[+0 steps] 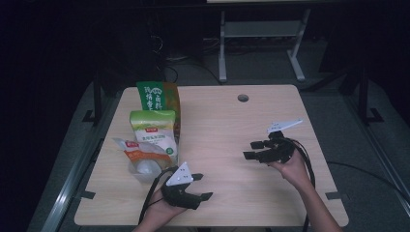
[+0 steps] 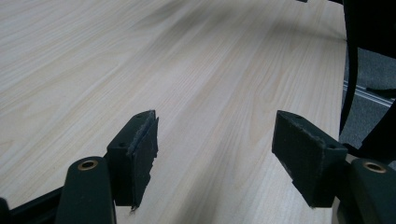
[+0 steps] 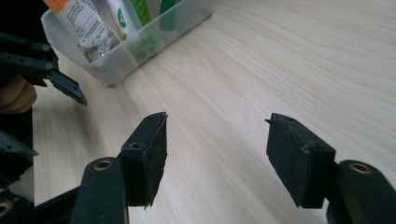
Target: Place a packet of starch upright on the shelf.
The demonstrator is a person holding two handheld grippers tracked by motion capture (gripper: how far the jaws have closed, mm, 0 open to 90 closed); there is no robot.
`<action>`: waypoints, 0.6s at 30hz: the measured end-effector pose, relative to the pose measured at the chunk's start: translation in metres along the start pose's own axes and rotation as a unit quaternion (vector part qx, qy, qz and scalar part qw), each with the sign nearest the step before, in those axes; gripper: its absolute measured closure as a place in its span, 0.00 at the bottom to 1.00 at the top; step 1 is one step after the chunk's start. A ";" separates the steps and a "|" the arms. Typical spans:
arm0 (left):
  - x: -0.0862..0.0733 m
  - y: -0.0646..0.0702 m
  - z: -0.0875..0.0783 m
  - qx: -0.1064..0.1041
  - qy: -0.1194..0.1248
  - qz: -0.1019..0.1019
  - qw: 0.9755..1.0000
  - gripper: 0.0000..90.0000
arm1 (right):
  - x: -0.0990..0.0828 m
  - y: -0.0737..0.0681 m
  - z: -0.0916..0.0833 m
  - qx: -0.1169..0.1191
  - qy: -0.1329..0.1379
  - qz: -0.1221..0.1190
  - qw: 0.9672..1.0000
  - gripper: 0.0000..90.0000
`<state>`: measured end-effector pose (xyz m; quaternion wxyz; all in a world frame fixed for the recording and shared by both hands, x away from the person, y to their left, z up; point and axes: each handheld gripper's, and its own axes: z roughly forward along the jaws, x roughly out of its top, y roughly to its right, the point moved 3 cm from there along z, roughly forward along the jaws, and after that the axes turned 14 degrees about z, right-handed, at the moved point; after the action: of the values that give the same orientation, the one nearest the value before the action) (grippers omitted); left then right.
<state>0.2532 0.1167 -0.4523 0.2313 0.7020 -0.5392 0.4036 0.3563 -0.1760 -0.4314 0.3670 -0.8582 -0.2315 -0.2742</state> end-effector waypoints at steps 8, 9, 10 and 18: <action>0.000 0.001 0.000 -0.002 -0.002 0.000 1.000 0.35 | -0.014 0.005 -0.004 0.000 0.000 0.013 1.000 0.42; 0.000 0.000 0.000 -0.002 -0.002 0.000 1.000 0.35 | -0.016 0.006 -0.005 -0.001 -0.002 0.015 1.000 0.42; -0.001 0.000 0.000 -0.002 -0.002 0.000 1.000 0.35 | -0.017 0.006 -0.006 -0.002 -0.004 0.017 1.000 0.42; -0.001 0.001 0.000 -0.003 -0.002 0.001 1.000 0.35 | -0.029 0.009 -0.012 -0.002 0.001 0.024 1.000 0.42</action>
<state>0.2525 0.1169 -0.4529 0.2313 0.7015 -0.5418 0.4010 0.3361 -0.1968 -0.4476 0.3717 -0.8640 -0.2097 -0.2670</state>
